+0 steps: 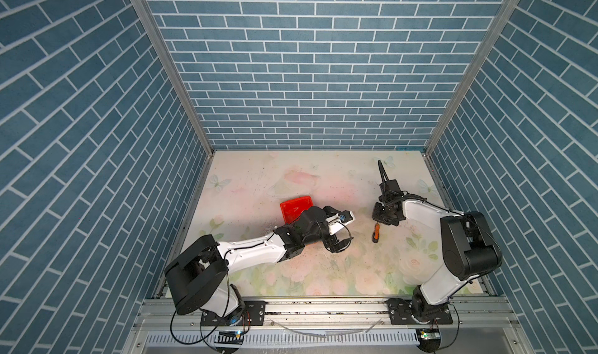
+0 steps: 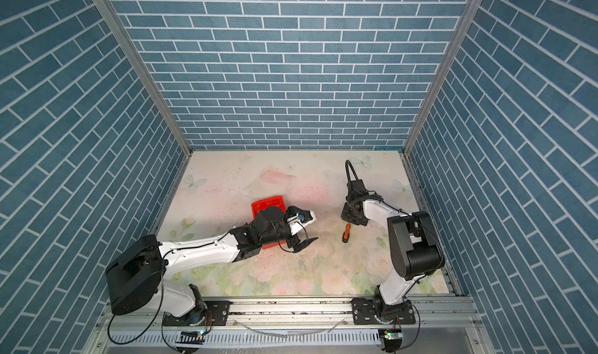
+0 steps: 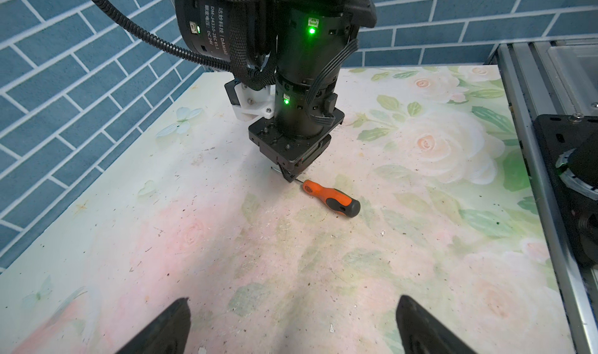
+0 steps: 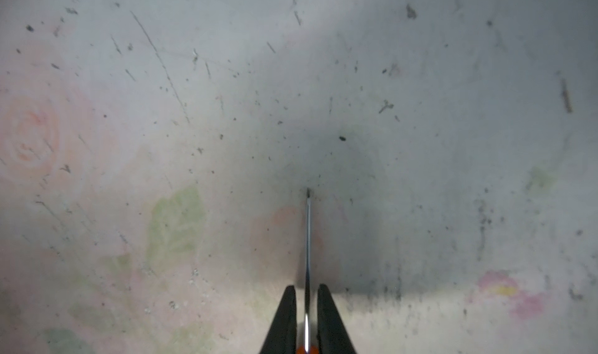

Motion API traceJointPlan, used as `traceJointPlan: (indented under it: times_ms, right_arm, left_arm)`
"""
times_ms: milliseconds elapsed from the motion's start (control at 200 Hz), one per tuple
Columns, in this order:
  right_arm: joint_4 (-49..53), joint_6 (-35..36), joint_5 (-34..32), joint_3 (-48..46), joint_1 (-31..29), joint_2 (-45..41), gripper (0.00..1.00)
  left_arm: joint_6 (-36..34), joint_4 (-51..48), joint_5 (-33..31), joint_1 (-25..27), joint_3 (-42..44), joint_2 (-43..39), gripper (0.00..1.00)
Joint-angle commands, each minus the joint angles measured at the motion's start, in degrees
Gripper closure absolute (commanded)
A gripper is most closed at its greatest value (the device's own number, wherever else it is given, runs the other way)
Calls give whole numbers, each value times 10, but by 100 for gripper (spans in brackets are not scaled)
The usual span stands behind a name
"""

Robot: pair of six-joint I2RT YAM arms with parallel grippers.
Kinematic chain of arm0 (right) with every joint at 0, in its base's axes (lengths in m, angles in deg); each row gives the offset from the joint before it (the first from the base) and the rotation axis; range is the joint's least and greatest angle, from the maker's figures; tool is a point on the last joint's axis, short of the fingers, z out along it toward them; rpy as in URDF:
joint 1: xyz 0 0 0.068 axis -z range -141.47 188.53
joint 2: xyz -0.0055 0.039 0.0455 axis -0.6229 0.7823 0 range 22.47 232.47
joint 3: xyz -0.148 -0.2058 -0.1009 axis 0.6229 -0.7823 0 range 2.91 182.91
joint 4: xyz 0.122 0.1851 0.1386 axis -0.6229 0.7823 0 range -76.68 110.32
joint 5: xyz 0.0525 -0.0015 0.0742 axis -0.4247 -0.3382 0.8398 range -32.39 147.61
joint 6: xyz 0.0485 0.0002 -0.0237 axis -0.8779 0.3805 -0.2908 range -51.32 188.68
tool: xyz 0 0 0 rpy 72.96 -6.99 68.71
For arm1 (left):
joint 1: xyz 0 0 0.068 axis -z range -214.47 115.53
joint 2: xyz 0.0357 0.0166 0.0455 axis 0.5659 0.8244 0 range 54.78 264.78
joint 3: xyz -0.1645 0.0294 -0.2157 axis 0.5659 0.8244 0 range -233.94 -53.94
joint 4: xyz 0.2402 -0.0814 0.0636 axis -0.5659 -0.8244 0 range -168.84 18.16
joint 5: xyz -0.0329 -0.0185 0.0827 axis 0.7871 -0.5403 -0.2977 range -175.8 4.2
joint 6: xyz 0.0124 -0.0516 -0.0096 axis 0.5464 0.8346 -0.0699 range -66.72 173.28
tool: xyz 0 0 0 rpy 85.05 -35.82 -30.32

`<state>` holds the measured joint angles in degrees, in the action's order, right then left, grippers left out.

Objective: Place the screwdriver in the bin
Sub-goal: 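Lower the right gripper and grasp the screwdriver by its orange handle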

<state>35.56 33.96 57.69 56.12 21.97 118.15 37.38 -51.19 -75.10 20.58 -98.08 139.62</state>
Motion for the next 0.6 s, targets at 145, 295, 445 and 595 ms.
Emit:
traceJointPlan:
  times_ms: [145, 295, 445, 595]
  right_arm:
    - [28, -25, 0, 24, 0, 25, 91]
    - [34, -25, -5, 23, 0, 25, 100]
    - [33, -23, -7, 22, 1, 17, 100]
    - [6, -20, 0, 9, 1, -12, 100]
  left_arm:
    - [-4, 8, -5, 3, 3, -9, 0]
    - [-3, 13, -4, 4, 4, -7, 0]
    - [3, 27, -16, 4, 8, -3, 0]
    - [24, 79, -70, 4, 28, 6, 0]
